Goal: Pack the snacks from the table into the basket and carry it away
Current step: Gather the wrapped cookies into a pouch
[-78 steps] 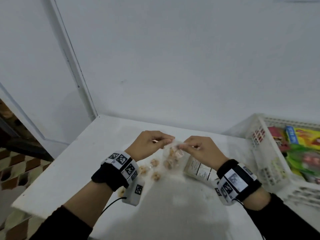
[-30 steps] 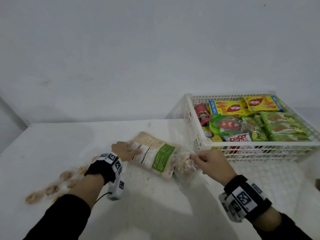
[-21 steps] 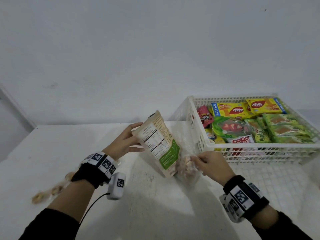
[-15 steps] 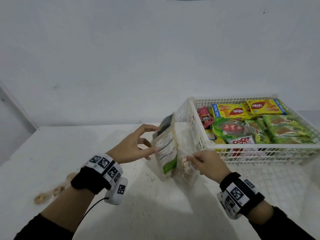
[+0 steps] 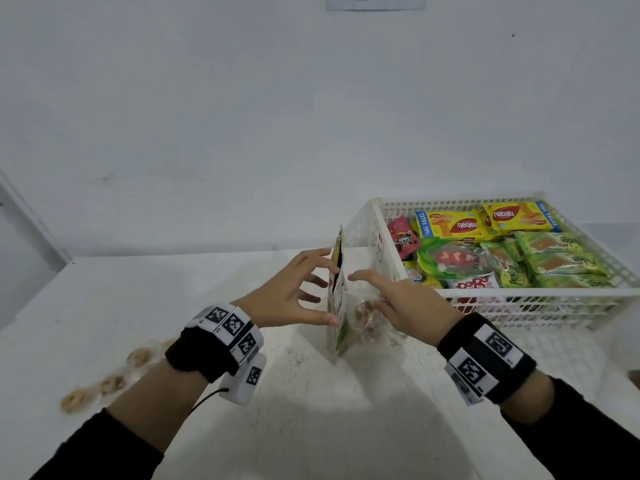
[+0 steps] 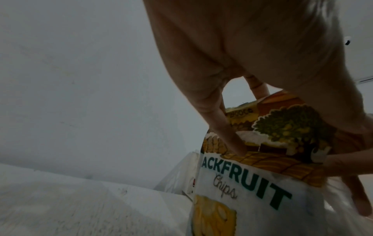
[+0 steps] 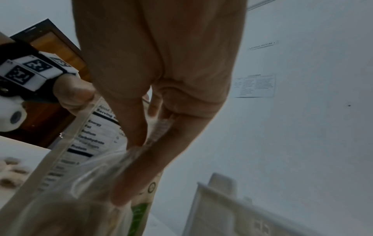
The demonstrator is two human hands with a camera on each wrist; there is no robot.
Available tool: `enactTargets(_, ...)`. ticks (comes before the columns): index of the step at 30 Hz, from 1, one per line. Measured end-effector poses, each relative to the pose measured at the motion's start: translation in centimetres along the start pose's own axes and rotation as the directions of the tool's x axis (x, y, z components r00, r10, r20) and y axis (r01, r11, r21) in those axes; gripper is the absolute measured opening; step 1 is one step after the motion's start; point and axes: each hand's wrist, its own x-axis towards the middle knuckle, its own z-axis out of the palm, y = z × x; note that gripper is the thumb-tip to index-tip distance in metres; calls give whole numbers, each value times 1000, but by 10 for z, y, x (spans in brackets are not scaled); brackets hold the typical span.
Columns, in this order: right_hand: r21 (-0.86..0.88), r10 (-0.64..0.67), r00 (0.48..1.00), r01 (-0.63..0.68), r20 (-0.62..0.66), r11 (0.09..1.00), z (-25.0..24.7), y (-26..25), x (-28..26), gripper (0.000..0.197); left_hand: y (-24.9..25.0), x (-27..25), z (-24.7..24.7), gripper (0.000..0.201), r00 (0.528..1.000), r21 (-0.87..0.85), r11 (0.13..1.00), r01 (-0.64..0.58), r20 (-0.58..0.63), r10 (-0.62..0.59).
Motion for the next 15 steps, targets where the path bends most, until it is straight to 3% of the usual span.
enactTargets(5, -17, -20, 1000, 20, -13, 1000, -8, -4, 0, 87, 1, 11, -3, 75, 999, 84, 996, -25, 24, 23)
enactTargets(11, -92, -2, 1000, 3, 8, 996, -12, 0, 2, 77, 0, 15, 3, 56, 998, 60, 996, -65, -18, 66)
enactTargets(15, -103, -41, 999, 43, 21, 994, -14, 3, 6, 89, 4, 17, 5, 58, 995, 70, 992, -102, -14, 103)
